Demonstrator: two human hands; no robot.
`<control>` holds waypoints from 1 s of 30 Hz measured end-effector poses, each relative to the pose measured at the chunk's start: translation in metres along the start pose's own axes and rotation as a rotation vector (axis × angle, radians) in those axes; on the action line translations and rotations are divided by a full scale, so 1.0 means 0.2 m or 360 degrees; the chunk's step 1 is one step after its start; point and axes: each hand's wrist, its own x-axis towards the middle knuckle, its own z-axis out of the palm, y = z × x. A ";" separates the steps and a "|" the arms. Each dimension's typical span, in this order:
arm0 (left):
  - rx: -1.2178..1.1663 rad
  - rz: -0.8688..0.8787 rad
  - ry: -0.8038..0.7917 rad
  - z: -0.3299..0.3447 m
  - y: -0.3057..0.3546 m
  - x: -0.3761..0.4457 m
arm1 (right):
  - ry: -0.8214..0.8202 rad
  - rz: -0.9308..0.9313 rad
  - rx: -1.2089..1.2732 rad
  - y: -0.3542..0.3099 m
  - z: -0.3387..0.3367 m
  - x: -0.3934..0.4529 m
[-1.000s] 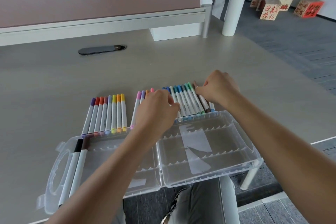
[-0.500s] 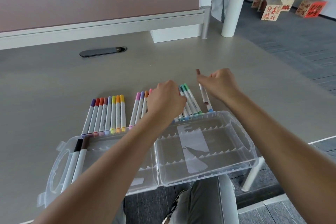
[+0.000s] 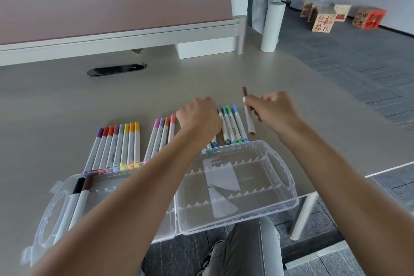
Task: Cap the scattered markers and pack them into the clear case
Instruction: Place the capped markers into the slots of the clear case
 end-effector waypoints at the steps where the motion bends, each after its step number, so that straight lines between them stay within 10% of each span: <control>1: -0.0011 -0.0009 -0.0002 0.00 0.00 0.00 | -0.0019 0.0031 0.0049 0.00 -0.01 -0.01; 30: -0.0286 0.0046 0.0079 0.01 0.07 -0.02 | -0.0112 0.0365 0.0406 -0.08 -0.08 -0.16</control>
